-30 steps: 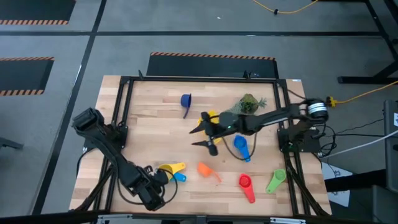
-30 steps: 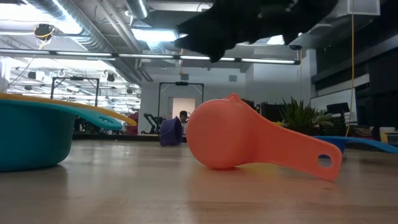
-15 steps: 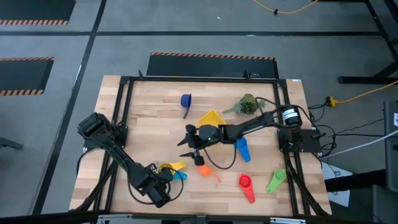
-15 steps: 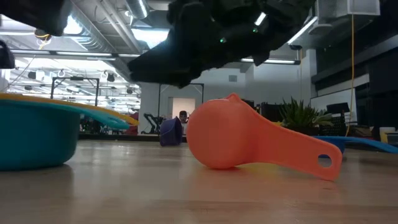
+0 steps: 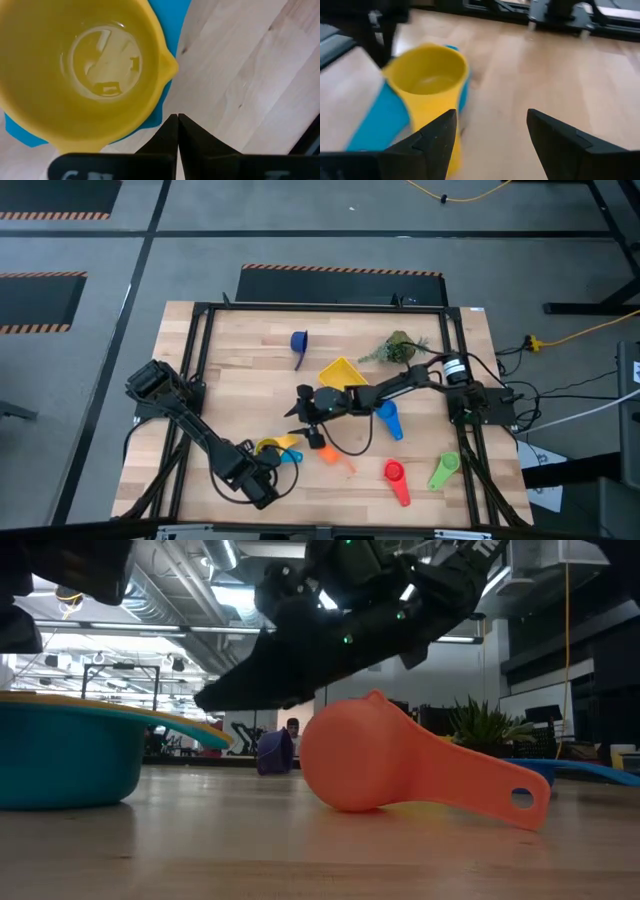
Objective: Nest measuring cups in basket
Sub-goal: Stack the yellow measuring cup on top of the light blue measuring cup
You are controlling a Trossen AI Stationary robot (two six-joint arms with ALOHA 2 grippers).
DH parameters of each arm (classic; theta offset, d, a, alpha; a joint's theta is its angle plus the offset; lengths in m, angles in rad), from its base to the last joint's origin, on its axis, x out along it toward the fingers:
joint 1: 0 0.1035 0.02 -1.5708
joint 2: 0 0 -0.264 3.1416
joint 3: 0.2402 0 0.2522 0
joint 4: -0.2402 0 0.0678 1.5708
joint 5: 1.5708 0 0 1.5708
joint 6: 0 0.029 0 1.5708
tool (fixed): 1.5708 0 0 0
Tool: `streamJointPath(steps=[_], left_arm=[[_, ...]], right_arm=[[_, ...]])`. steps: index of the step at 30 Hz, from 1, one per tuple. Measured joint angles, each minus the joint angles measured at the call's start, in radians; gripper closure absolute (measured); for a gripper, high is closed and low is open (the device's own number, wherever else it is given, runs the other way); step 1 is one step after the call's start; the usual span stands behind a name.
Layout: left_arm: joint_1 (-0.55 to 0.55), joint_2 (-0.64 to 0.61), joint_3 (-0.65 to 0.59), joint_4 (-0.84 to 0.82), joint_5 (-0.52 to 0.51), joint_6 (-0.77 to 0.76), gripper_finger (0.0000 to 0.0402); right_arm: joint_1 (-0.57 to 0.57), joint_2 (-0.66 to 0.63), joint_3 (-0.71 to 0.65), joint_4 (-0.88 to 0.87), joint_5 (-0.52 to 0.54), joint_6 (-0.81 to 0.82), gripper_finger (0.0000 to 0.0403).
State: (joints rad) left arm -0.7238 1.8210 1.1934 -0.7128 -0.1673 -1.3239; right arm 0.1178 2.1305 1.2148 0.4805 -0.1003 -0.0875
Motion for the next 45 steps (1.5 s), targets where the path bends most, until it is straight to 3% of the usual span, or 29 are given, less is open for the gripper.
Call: streamJointPath(steps=[26, 31, 35, 45], left_arm=[[0.006, 0.0, 0.0, 0.0, -0.052, -0.004, 0.04], [0.006, 0.0, 0.0, 0.0, -0.052, -0.003, 0.0398], [0.006, 0.0, 0.0, 0.005, -0.051, -0.005, 0.04], [0.006, 0.0, 0.0, 0.007, -0.051, -0.003, 0.0398]], right_arm=[[0.008, 0.018, 0.008, -0.007, -0.039, 0.056, 0.0155], [0.008, 0.018, 0.043, -0.007, -0.126, 0.079, 0.0155], [0.006, 0.016, 0.086, -0.019, -0.131, 0.059, 0.0155], [-0.013, 0.018, 0.117, -0.209, 0.052, -0.018, 0.0155]])
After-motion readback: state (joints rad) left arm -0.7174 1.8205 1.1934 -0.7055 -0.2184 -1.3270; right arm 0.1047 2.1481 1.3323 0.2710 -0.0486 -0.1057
